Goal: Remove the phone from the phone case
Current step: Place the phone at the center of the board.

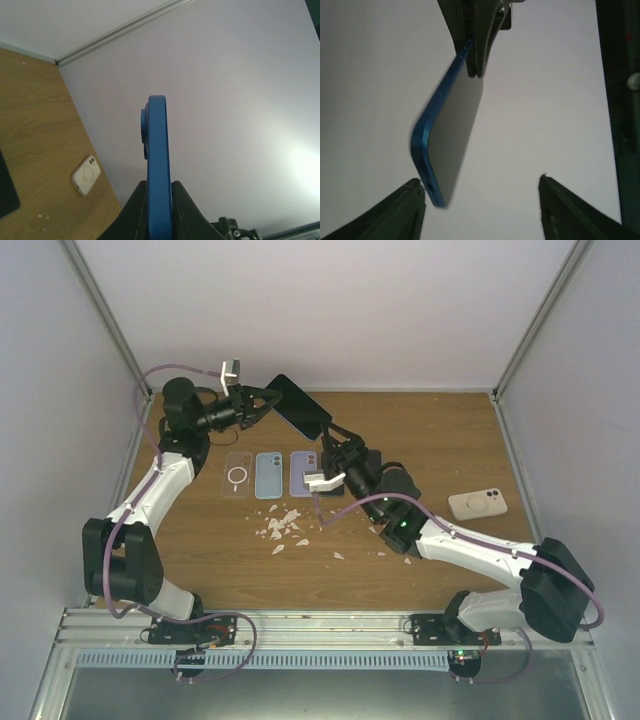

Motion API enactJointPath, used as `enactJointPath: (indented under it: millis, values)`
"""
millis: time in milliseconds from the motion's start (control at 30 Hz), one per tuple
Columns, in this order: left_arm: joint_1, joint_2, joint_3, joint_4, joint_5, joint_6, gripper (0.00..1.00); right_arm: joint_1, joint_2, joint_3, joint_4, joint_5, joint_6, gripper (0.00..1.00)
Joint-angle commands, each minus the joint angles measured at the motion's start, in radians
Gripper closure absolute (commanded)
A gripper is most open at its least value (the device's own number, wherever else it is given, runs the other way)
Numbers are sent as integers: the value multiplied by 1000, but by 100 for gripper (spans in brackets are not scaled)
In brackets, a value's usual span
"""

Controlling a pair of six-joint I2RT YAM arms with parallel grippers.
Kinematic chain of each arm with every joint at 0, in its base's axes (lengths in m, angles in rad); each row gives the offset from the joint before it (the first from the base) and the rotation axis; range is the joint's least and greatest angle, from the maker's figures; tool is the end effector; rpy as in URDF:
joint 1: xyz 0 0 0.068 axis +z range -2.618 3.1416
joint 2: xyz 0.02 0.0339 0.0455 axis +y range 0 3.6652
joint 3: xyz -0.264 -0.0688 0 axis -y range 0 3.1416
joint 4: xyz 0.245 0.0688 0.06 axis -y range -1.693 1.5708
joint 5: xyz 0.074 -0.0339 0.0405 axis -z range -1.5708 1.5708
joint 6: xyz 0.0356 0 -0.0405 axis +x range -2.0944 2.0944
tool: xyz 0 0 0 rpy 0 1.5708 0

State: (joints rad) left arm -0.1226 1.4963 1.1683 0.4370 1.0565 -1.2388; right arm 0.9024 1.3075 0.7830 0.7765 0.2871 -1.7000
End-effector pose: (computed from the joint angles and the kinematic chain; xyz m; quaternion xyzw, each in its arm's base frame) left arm 0.3362 -0.0727 0.3646 0.0130 0.6878 -0.6662 0.2880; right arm 0.1927 0.2277 0.3246 -0.5543 0.2705 -0.3845 0.6868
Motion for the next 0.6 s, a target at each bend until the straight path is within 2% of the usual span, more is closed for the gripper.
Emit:
enactJointPath:
  millis: [0,167,267,433,567]
  values:
    - [37,-44,42,16,29,138,100,-9,-59,16,-43,25,92,32]
    - [45,-55,67,-37,71,227,100,-45,-99,101,-308,39,274,19]
    - [44,-64,90,-105,91,334,100,-88,-120,192,-517,1,437,15]
    - [29,-73,115,-170,167,530,100,-171,-154,348,-863,-191,749,11]
    - [-11,-73,169,-337,206,763,100,-232,-190,399,-999,-354,912,11]
